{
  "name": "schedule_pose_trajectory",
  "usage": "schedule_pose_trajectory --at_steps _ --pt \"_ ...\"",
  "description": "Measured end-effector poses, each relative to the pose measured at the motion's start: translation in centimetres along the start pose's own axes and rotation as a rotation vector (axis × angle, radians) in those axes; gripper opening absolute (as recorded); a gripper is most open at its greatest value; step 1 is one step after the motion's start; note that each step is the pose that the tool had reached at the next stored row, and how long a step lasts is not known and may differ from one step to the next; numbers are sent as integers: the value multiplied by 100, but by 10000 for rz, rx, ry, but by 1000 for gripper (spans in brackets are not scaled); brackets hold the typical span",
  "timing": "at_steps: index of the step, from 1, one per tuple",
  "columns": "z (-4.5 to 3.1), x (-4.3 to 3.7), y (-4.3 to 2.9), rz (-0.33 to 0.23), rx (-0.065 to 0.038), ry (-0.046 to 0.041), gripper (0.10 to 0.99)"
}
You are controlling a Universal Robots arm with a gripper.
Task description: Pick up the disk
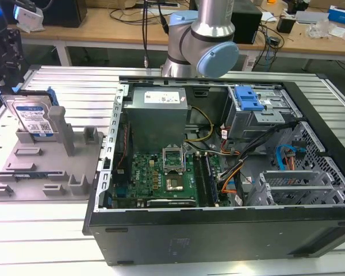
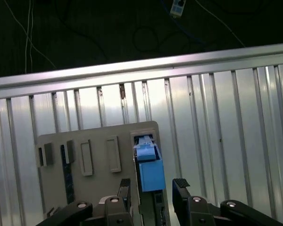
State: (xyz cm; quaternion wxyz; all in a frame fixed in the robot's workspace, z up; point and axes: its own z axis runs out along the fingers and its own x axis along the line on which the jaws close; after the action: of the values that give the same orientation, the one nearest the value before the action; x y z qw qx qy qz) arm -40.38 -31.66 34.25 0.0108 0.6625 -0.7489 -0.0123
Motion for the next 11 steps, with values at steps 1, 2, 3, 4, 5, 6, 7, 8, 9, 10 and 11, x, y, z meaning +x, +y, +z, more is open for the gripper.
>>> schedule_pose_trajectory --at_steps 1,2,3,4,5,6,7,8,9,10,11 --pt "3 -6 21 -21 1 7 482" --pt "5 -6 30 -42 1 11 482" --pt "18 -3 46 -148 5 21 482" --pt "27 -3 50 -276 4 37 482" --pt "33 -3 51 -370 4 50 482" --pt "40 -3 51 -463 6 63 482" --pt "52 -3 51 -641 8 86 482" --pt "62 -3 51 -780 9 103 482" --pt "68 -3 51 -864 10 114 482" --pt "73 -3 51 -926 11 125 482" --pt "78 -3 50 -981 12 139 482"
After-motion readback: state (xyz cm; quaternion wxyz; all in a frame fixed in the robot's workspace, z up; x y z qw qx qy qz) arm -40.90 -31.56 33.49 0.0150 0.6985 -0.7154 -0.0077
